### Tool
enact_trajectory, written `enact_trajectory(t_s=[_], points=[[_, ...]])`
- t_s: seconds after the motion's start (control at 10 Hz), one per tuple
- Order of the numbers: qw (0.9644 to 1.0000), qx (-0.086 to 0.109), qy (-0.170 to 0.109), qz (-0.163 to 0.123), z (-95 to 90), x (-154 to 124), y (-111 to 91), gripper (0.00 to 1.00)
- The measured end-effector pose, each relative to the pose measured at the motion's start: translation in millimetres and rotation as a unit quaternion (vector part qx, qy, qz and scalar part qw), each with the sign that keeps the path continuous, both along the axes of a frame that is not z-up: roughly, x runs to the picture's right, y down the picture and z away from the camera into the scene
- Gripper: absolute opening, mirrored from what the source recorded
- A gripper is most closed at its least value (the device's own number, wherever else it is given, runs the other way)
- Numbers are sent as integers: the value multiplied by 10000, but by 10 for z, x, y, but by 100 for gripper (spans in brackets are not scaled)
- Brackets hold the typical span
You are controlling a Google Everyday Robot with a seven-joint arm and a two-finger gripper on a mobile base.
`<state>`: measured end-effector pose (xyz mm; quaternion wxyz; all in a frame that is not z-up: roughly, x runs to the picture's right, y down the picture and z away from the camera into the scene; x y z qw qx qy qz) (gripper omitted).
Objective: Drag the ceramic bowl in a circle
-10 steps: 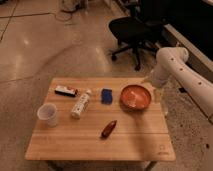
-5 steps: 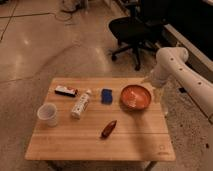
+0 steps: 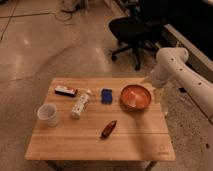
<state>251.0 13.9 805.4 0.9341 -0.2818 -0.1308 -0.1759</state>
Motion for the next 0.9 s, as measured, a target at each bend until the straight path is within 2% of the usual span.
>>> enact_trajectory(t_s=[0.8,0.9], points=[[10000,-4,12,-31,8,10,14,80],[9999,-51,63,-135,72,45,117,80]])
